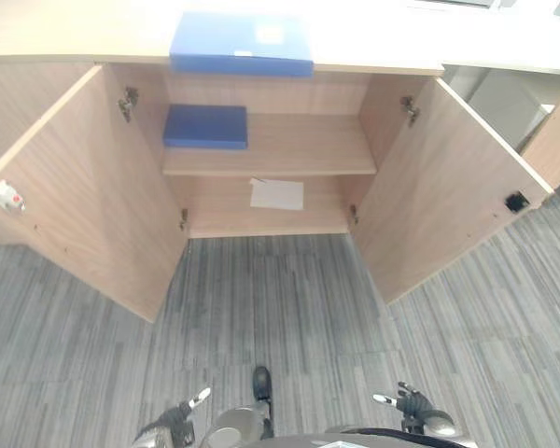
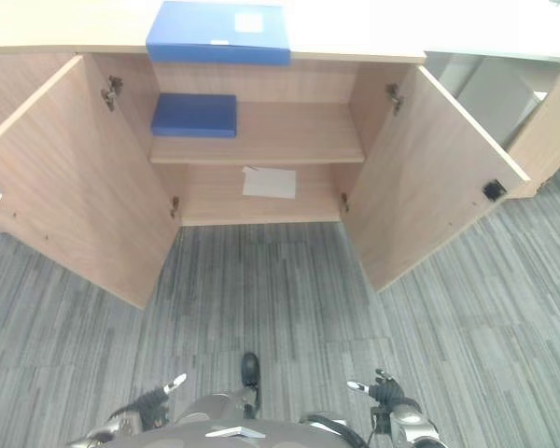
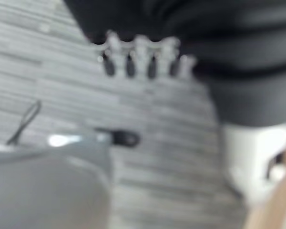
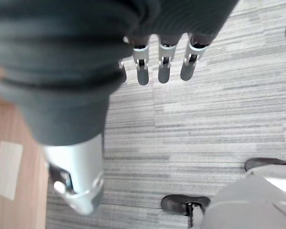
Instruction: Put the empty folder in the office cabinet
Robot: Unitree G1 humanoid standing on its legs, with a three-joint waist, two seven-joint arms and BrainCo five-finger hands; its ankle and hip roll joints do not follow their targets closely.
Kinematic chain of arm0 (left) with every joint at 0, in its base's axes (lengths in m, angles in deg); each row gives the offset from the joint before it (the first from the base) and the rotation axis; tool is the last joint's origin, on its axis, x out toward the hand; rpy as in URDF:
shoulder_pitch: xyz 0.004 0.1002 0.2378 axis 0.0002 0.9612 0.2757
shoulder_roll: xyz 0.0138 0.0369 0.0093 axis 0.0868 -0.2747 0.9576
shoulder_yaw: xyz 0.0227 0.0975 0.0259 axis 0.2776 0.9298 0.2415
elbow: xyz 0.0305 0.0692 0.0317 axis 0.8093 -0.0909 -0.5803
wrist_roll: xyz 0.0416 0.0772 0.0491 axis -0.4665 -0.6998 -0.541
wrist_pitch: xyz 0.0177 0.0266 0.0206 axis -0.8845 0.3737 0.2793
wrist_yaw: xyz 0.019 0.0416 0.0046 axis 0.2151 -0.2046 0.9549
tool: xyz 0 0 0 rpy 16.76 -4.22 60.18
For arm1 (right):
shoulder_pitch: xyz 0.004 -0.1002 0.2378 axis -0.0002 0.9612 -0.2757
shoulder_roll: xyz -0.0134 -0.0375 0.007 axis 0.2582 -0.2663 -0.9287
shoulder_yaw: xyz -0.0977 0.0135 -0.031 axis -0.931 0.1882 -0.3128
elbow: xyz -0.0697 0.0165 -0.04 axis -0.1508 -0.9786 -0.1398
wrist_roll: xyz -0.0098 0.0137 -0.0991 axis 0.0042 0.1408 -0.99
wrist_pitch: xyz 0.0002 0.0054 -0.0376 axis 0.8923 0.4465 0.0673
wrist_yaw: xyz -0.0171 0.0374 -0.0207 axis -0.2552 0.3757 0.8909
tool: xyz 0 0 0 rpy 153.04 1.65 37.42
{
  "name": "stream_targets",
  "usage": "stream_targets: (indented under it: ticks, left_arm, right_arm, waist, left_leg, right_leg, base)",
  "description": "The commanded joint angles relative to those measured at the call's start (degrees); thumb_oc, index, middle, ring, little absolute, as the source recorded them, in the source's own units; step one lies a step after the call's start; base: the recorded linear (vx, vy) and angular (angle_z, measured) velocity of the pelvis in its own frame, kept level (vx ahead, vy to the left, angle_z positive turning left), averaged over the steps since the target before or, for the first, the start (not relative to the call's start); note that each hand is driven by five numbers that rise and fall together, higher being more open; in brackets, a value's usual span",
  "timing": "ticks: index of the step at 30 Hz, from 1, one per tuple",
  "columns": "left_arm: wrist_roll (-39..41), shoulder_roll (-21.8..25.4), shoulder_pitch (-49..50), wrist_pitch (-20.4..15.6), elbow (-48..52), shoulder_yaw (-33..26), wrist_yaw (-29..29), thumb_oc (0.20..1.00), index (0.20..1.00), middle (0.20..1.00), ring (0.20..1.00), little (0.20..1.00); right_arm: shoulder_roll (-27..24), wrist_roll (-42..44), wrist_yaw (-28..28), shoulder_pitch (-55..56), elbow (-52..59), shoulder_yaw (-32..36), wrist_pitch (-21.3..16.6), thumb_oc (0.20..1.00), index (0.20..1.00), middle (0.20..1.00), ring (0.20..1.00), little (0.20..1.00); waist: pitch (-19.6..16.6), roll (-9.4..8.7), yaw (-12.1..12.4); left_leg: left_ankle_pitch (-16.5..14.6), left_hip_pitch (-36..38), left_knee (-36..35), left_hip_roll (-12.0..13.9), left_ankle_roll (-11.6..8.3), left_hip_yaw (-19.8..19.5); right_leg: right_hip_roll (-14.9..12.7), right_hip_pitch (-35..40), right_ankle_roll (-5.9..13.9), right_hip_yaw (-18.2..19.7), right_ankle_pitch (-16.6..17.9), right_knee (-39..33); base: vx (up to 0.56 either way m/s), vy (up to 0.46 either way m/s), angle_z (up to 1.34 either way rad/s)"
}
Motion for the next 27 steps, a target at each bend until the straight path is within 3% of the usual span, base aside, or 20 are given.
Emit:
stream_targets:
  ticks: [1,3,5,7,8,9,11,12,16,22,24,26,27]
  left_arm:
    - [-0.38,-0.08,4.20,-1.53,-2.37,1.45,0.19,1.000,1.000,1.000,1.000,1.000]
    - [0.16,0.22,4.00,-1.79,-1.91,1.41,-0.13,1.000,1.000,1.000,1.000,1.000]
    - [-0.56,0.95,3.37,-1.22,-1.16,1.44,-0.36,1.000,1.000,1.000,1.000,1.000]
    - [-0.70,1.72,2.36,-0.60,0.32,2.23,-0.25,1.000,1.000,1.000,1.000,1.000]
    - [-0.70,1.72,2.39,-0.58,0.35,2.24,-0.24,1.000,1.000,1.000,1.000,1.000]
    - [-1.18,1.71,2.27,-0.77,1.03,2.59,0.09,1.000,1.000,1.000,1.000,1.000]
    - [-1.37,1.60,2.30,-0.89,1.22,2.79,0.09,1.000,1.000,1.000,1.000,1.000]
    - [-2.61,0.96,3.29,-1.31,1.79,3.77,0.11,1.000,1.000,1.000,1.000,1.000]
    - [-2.31,-0.30,4.26,-2.71,1.93,5.16,1.46,1.000,1.000,1.000,1.000,1.000]
    - [-4.23,-1.19,4.58,-1.16,2.93,5.74,1.38,1.000,1.000,1.000,1.000,1.000]
    - [-3.50,-1.27,4.68,-1.48,3.11,5.36,1.64,1.000,1.000,1.000,1.000,1.000]
    - [-3.14,-0.89,4.43,-2.23,3.93,5.00,2.72,1.000,1.000,1.000,1.000,1.000]
    - [-3.22,-0.82,4.39,-2.50,4.06,4.97,3.01,1.000,1.000,1.000,1.000,1.000]
  right_arm:
    - [-2.44,-1.77,1.11,-2.60,0.39,1.62,0.67,1.000,1.000,1.000,1.000,1.000]
    - [-2.18,-1.50,1.71,-2.69,-0.39,1.52,0.70,1.000,1.000,1.000,1.000,1.000]
    - [-2.09,-0.58,2.13,-2.40,-0.62,1.69,0.83,1.000,1.000,1.000,1.000,1.000]
    - [-2.12,-0.79,2.14,-1.64,-0.88,2.16,0.61,1.000,1.000,1.000,1.000,1.000]
    - [-2.12,-0.80,2.13,-1.61,-0.88,2.17,0.60,1.000,1.000,1.000,1.000,1.000]
    - [-1.97,-1.66,2.14,-1.06,-1.23,2.51,0.26,1.000,1.000,1.000,1.000,1.000]
    - [-1.87,-1.66,2.29,-0.81,-1.61,2.69,0.08,1.000,1.000,1.000,1.000,1.000]
    - [-1.31,-1.57,2.21,0.09,-3.14,3.63,-1.22,1.000,1.000,1.000,1.000,1.000]
    - [-1.27,-0.31,2.36,0.81,-4.06,4.36,-2.89,1.000,1.000,1.000,1.000,1.000]
    - [-2.71,0.92,1.76,0.70,-2.65,5.11,-4.22,1.000,1.000,1.000,1.000,1.000]
    - [-3.58,0.42,1.23,0.49,-1.21,4.50,-4.73,1.000,1.000,1.000,1.000,1.000]
    - [-4.49,1.38,1.31,0.20,1.56,3.51,-4.94,1.000,1.000,1.000,1.000,1.000]
    - [-4.55,1.43,1.45,0.17,1.91,3.40,-4.98,1.000,1.000,1.000,1.000,1.000]
  waist:
    - [-1.69,3.80,0.86]
    - [-1.17,4.07,0.09]
    - [-0.69,3.79,-0.76]
    - [0.19,2.45,-2.23]
    - [0.36,2.55,-2.22]
    - [0.64,1.90,-2.87]
    - [0.83,1.77,-3.11]
    - [0.77,1.60,-3.71]
    - [-0.21,1.45,-4.40]
    - [-1.94,1.37,-4.55]
    - [-2.50,1.63,-4.74]
    - [-2.33,1.37,-4.77]
    - [-2.24,1.29,-4.73]
  left_leg:
    - [-7.83,0.02,1.86,4.69,-5.31,1.09]
    - [-8.29,2.12,0.78,5.08,-5.51,1.14]
    - [-8.63,3.37,0.54,5.34,-6.21,1.16]
    - [-10.35,4.63,0.97,4.98,-6.78,1.36]
    - [-10.51,4.89,0.99,5.09,-6.78,1.33]
    - [-11.49,5.89,0.80,4.59,-6.84,1.48]
    - [-12.01,6.54,0.72,4.46,-6.86,1.48]
    - [-13.43,8.42,1.08,4.29,-6.94,1.36]
    - [-15.65,10.10,2.47,4.53,-7.17,1.09]
    - [-17.84,10.91,8.22,5.48,-8.72,1.31]
    - [-15.50,10.07,13.77,6.52,-9.95,1.42]
    - [-11.07,5.29,24.86,8.37,-10.77,2.22]
    - [-10.48,4.28,26.33,8.67,-10.87,2.29]
  right_leg:
    - [-4.48,-10.92,2.72,-4.03,14.74,3.53]
    - [-3.39,-13.60,2.69,-4.75,13.99,1.50]
    - [-2.55,-14.15,2.62,-4.61,14.26,-5.26]
    - [-3.21,-16.50,3.68,-3.13,18.35,-17.58]
    - [-3.10,-16.01,3.71,-3.18,18.53,-18.05]
    - [-3.91,-17.14,4.87,-2.25,22.21,-22.50]
    - [-4.17,-17.30,5.37,-1.99,23.75,-24.22]
    - [-4.57,-18.75,6.35,-1.38,26.20,-26.28]
    - [-3.95,-17.32,4.75,-0.75,25.28,-26.60]
    - [-3.58,-13.63,2.75,-1.64,23.24,-27.04]
    - [-3.04,-12.91,1.56,-1.93,22.34,-27.01]
    - [-2.59,-11.61,-0.56,-2.22,20.30,-26.00]
    - [-2.54,-11.35,-0.82,-2.22,20.09,-25.93]
  base:
    - [0.19,0.104,0.10]
    - [0.25,0.002,0.12]
    - [0.23,-0.099,0.18]
    - [0.22,-0.137,0.08]
    - [0.21,-0.111,-0.06]
    - [0.18,-0.069,-0.06]
    - [0.25,-0.106,0.24]
    - [0.35,-0.168,0.46]
    - [0.33,-0.175,0.17]
    - [0.26,-0.156,0.23]
    - [0.24,-0.189,-0.12]
    - [0.19,-0.206,-0.15]
    - [0.09,-0.132,0.01]
